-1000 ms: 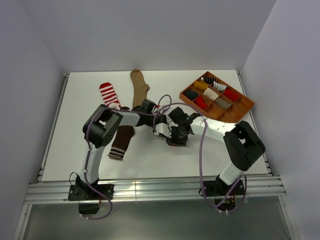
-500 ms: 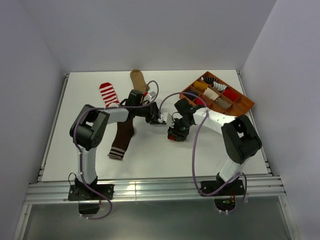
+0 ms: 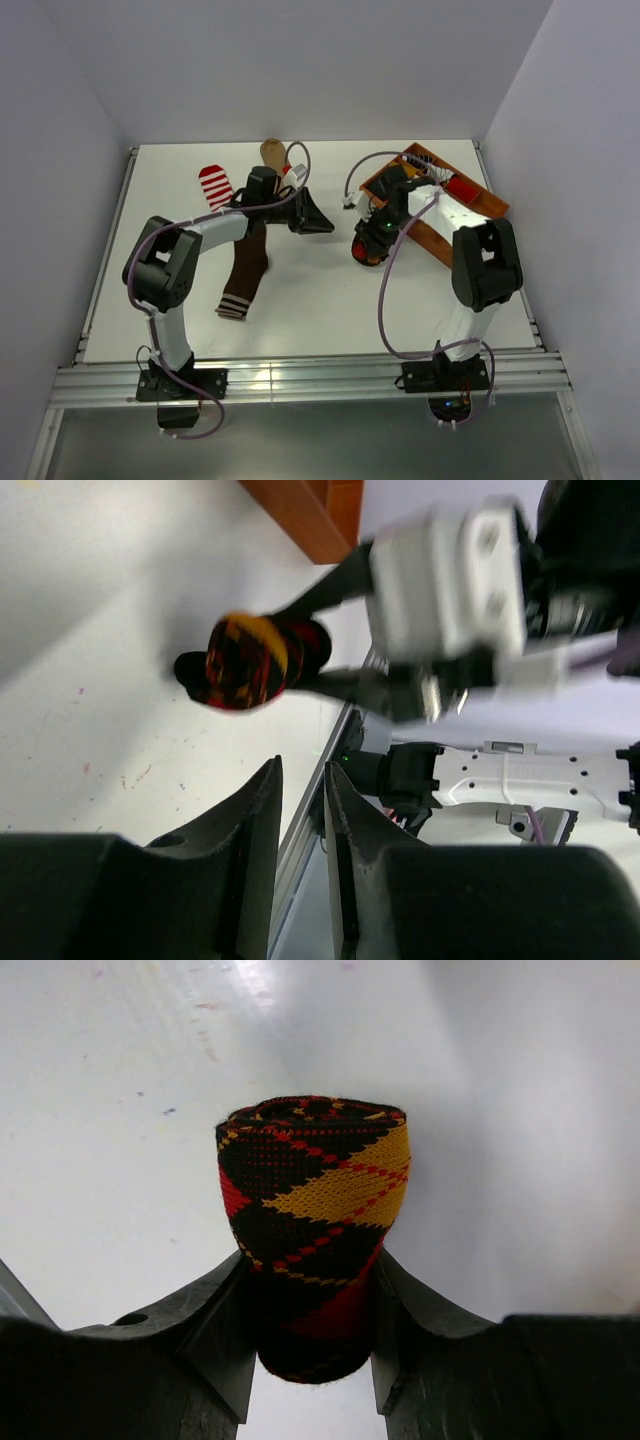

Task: Roll the socks
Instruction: Place the sock in the storage box.

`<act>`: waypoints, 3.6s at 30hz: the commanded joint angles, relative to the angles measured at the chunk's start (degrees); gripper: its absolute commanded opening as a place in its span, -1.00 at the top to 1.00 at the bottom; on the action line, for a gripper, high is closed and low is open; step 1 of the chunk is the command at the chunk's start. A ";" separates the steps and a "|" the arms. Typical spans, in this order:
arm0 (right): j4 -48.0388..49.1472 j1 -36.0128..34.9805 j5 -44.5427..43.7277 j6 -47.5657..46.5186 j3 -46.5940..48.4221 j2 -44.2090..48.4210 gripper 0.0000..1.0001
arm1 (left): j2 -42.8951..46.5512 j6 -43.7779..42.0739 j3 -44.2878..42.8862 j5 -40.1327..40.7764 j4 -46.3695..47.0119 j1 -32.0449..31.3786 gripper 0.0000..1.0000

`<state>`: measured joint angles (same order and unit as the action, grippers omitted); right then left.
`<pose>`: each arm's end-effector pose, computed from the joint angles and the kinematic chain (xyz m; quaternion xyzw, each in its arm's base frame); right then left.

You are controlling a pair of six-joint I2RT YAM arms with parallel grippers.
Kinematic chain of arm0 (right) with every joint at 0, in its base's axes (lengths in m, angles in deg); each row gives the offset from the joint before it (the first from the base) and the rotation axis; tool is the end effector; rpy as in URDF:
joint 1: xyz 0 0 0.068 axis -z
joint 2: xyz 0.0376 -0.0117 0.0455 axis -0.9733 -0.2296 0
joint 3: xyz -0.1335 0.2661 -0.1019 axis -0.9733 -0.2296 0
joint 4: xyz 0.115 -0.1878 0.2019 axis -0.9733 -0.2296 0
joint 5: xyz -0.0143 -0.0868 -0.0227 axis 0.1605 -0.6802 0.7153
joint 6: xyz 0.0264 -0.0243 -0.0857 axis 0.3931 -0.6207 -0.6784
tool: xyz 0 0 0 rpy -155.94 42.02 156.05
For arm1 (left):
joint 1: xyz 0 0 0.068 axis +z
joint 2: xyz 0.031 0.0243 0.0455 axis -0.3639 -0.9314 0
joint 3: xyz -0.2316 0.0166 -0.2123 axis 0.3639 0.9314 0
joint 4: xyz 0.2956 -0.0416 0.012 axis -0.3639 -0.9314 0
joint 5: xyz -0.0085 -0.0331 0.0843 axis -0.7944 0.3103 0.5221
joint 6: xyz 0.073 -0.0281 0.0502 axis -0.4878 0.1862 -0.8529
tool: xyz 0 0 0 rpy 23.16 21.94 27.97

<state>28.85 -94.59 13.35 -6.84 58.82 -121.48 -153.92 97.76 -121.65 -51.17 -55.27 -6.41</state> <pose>0.3596 0.1562 0.1755 -0.5205 0.8149 0.2050 0.1514 0.4023 -0.2850 0.1952 0.0425 0.8069 -0.5791 0.1086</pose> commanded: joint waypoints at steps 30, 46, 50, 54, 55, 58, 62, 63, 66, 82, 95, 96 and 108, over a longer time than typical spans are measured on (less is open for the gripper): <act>32.34 16.55 -38.05 5.89 -2.51 6.66 1.00 | 8.22 1.26 8.41 1.10 7.41 1.12 0.44; 36.12 14.09 -34.89 1.76 -12.96 5.95 1.00 | 6.72 1.26 8.33 0.05 7.68 1.20 0.44; 34.46 13.65 -33.84 0.53 -13.68 5.34 1.00 | 6.28 1.35 8.07 -0.13 7.77 1.20 0.44; 30.51 14.00 -29.99 1.05 -11.48 3.49 1.00 | 6.02 1.52 8.15 -0.30 7.77 1.20 0.44; 29.28 14.00 -29.01 1.40 -10.61 2.62 1.00 | 5.93 1.44 8.15 -0.30 7.51 1.20 0.44; 24.97 14.18 -25.86 2.02 -7.97 1.56 1.00 | 6.20 1.08 8.24 -0.21 6.89 1.20 0.44; 22.06 14.09 -24.52 0.97 -7.78 0.59 1.00 | 6.20 0.82 8.42 -0.22 6.54 1.20 0.44; 21.89 14.18 -24.52 0.61 -7.87 0.42 1.00 | 6.11 0.91 8.33 -0.30 6.54 1.20 0.44; 20.66 14.26 -24.17 -0.70 -8.75 -0.02 1.00 | 5.76 0.91 8.15 -0.30 6.28 1.20 0.44; 2.57 20.76 -9.24 2.72 3.72 -9.41 1.00 | 5.67 1.08 8.41 -0.04 5.75 1.38 0.45; -4.21 24.55 -6.85 5.53 11.02 -17.51 1.00 | 8.04 1.87 9.56 2.77 4.08 2.78 0.45; -5.00 24.55 -6.77 6.14 11.98 -17.95 1.00 | 8.13 1.96 9.65 2.86 3.90 2.87 0.45; -9.31 24.20 -6.59 9.31 17.18 -22.52 1.00 | 8.74 2.84 10.09 3.65 3.46 3.84 0.46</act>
<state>24.92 -68.91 5.92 0.31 77.61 -138.66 -147.89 100.03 -111.62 -47.89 -52.56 -2.74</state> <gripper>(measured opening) 0.465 0.275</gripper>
